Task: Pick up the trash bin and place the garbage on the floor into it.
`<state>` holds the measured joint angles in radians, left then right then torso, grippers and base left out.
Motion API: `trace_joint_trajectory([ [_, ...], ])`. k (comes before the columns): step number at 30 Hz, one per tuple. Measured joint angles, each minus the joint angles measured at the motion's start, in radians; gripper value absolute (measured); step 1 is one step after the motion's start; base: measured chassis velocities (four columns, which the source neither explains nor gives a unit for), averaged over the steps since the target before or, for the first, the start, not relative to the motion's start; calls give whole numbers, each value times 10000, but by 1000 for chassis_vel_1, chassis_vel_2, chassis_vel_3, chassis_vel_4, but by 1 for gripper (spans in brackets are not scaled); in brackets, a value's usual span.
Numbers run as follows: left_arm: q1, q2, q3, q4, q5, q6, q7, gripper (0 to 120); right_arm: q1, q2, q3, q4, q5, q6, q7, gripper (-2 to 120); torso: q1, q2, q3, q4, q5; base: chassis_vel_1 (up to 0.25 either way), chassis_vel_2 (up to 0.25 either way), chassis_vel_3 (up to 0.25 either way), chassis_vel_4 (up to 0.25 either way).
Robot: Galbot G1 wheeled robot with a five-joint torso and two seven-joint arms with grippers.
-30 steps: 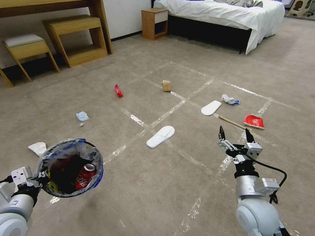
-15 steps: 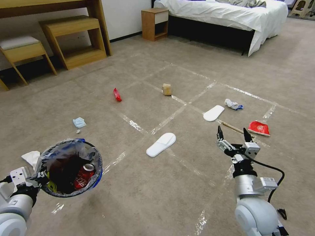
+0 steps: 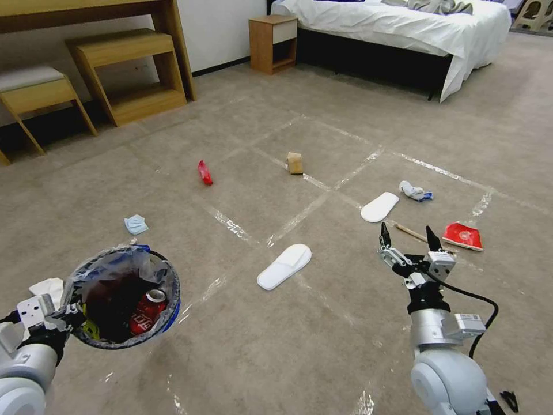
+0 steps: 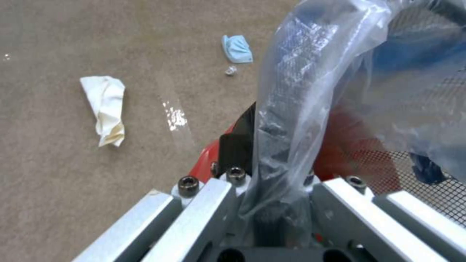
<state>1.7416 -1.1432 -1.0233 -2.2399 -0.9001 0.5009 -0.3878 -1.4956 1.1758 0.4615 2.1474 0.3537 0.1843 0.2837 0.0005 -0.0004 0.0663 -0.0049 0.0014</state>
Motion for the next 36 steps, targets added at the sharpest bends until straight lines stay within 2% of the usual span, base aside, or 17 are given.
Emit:
trace_joint_trajectory([
  [15,-62,-54,74,75,58,-52,13,1,80,-34,-122,-69,-9,-50,95,100,0,0,0,1,0,-86,79,84,-88],
  [22,-98,-58,123,150,73,-58,20,1,274,-115,-630,-44,542,-617,705,100,0,0,0,-1,0,-66,63,61,-76],
  [25,-122,-72,162,174,76,-58,20,1,566,-240,-998,-19,1430,-1434,1255,100,0,0,0,1,-1,-12,18,13,-13],
  [26,-122,-72,162,174,76,-58,20,1,566,-240,-998,-19,1430,-1434,1255,100,0,0,0,1,-1,0,0,0,0],
  [29,-171,-97,196,216,78,-56,3,1,1182,-355,-1493,-189,3142,-2764,2233,100,0,0,-1,1,-2,0,0,0,0],
  [30,-171,-97,196,216,78,-56,3,1,1182,-355,-1493,-189,3142,-2764,2233,100,0,0,-1,1,-2,0,0,0,0],
  [33,-190,-167,252,234,102,-29,-12,1,1853,-232,-1807,-655,5042,-3735,2993,100,0,0,0,0,0,0,0,0,0],
  [34,-190,-167,252,234,102,-29,-12,1,1853,-232,-1807,-655,5042,-3735,2993,100,0,0,0,0,0,0,0,0,0],
  [36,-192,-229,285,250,144,-10,-27,1,2427,-16,-2036,-1023,6160,-4365,3632,100,0,0,0,0,-1,0,0,0,0],
])
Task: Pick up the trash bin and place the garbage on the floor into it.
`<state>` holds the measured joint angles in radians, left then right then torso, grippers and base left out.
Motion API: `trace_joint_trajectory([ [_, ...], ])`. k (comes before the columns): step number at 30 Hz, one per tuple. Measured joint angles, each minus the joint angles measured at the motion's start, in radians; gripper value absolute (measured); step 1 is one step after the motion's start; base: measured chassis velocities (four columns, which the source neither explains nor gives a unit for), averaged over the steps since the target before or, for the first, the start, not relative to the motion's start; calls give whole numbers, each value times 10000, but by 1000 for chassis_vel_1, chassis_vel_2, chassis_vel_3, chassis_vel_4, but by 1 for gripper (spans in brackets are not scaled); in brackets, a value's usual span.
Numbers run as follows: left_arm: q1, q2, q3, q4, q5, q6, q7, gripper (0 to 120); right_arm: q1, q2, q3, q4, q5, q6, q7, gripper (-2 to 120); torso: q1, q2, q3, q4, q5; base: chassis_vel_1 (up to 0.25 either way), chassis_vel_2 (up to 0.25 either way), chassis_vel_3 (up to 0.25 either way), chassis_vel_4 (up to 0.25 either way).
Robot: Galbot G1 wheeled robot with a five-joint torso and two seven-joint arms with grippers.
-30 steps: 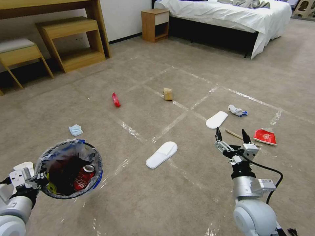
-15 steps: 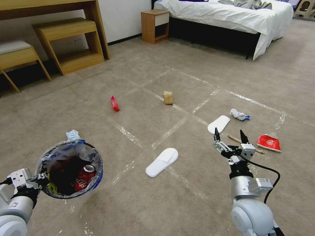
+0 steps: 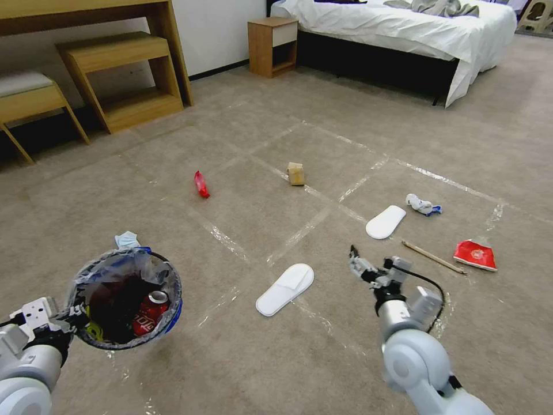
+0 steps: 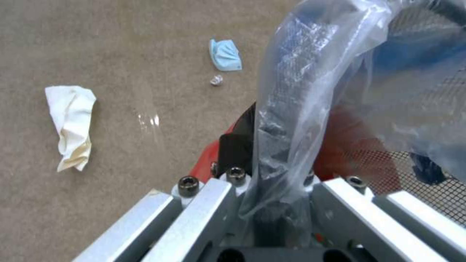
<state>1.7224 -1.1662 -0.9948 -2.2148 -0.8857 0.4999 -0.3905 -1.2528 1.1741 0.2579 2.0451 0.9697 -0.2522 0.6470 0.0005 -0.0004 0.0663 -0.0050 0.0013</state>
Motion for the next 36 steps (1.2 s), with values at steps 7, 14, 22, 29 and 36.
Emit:
trace_joint_trajectory([
  [7,15,-177,17,69,102,27,-32,1,1473,553,-742,-1222,1831,-1017,1319,100,0,-1,0,3,1,0,0,0,0],
  [14,43,-365,3,178,180,44,-81,1,2692,1231,-1668,-3259,2147,-1179,1786,100,0,-1,1,1,0,0,0,0,0],
  [22,51,-575,9,384,267,28,-86,1,3440,2201,-2210,-5685,2396,-899,1439,100,0,-1,1,2,0,0,0,0,0],
  [29,118,-602,-13,453,286,-57,-77,1,3917,2903,-2272,-7122,2072,-591,794,100,0,-1,1,0,0,0,0,0,0],
  [36,104,-571,-8,452,267,-104,-70,1,4180,3407,-2227,-7936,1677,-318,317,99,0,-1,0,1,0,0,0,0,0],
])
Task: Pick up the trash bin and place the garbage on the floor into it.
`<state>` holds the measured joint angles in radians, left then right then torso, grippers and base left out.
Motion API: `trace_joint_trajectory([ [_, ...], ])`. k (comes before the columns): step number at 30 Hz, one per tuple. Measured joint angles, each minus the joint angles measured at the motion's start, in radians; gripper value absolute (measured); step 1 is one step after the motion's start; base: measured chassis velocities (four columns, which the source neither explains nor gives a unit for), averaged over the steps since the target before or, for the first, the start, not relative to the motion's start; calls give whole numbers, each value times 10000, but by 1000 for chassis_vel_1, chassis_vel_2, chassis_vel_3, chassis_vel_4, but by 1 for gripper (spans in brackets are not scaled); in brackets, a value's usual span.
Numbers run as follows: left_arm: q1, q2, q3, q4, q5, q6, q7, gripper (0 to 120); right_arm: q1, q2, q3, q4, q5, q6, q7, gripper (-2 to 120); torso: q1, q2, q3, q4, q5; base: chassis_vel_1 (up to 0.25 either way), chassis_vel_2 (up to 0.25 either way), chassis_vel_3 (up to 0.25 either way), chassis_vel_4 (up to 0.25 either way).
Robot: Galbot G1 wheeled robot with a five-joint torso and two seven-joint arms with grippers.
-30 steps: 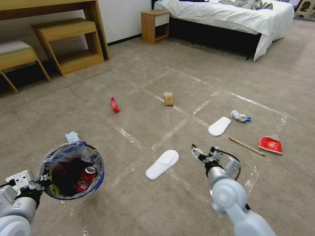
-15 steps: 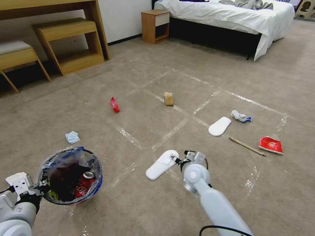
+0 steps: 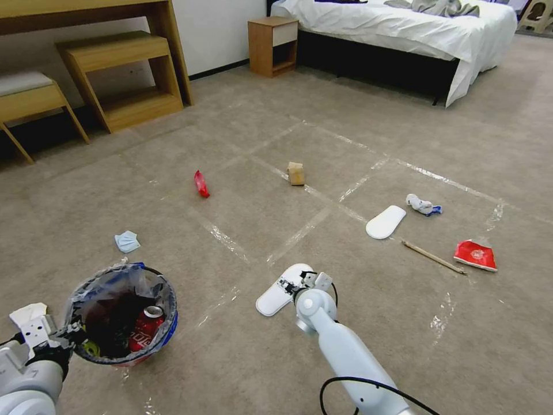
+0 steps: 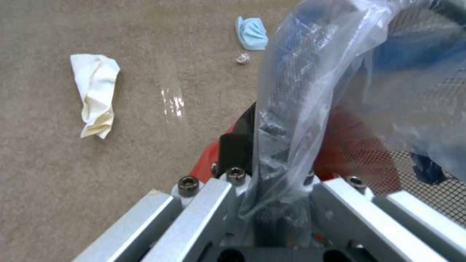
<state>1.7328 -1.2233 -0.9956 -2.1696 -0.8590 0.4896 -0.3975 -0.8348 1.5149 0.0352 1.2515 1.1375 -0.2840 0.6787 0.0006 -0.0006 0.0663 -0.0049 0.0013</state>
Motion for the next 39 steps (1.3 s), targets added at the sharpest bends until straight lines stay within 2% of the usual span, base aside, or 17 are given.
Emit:
trace_joint_trajectory([
  [18,57,278,83,-152,-130,-35,25,1,386,591,665,-1547,-906,575,-1068,95,0,1,0,0,2,0,0,0,0],
  [30,58,234,127,-254,-138,-37,25,1,645,806,823,-2203,-1112,765,-1518,95,0,1,0,-1,1,0,0,0,0],
  [39,202,198,102,-548,-141,-70,25,1,1118,945,964,-2917,-1268,879,-1891,87,0,1,0,0,2,0,0,0,0],
])
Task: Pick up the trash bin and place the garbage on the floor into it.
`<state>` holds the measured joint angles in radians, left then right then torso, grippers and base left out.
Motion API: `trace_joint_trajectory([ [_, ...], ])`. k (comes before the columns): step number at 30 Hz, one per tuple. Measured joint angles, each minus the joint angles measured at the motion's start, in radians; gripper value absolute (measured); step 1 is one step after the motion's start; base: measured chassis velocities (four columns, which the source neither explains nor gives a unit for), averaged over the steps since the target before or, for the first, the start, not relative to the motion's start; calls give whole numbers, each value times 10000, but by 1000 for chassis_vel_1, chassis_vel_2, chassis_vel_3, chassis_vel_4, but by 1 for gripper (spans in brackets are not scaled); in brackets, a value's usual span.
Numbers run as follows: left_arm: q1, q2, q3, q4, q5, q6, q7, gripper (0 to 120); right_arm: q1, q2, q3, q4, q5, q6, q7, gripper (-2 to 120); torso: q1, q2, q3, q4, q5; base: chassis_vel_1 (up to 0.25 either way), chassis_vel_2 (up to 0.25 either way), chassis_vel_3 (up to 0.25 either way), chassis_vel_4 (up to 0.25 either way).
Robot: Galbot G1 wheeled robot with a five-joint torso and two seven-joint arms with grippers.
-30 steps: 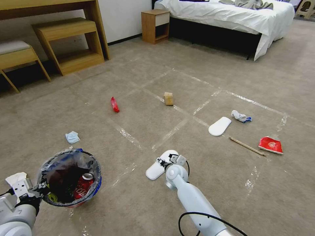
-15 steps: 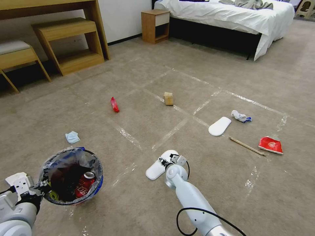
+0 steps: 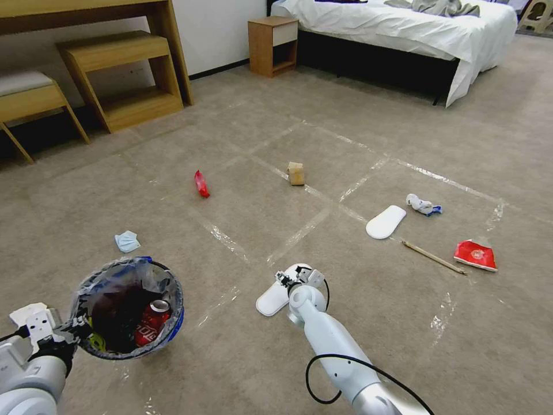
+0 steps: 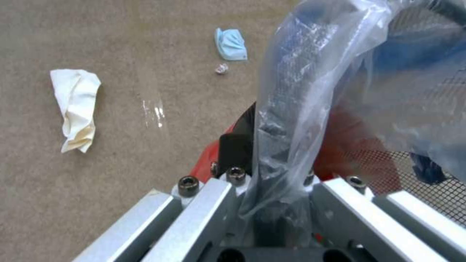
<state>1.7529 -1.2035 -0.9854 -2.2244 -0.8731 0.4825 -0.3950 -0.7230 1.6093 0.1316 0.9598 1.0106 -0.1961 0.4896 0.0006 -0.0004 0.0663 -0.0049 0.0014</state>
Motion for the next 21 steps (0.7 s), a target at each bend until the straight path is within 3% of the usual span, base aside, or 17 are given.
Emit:
trace_joint_trajectory([
  [14,18,-78,43,-75,30,-86,0,1,-5,-5,155,-525,-336,144,-293,87,0,0,0,-1,0,0,0,0,0],
  [21,82,-106,47,-176,52,-125,4,1,59,-9,98,-676,-429,175,-452,80,0,0,0,-1,0,0,0,0,0],
])
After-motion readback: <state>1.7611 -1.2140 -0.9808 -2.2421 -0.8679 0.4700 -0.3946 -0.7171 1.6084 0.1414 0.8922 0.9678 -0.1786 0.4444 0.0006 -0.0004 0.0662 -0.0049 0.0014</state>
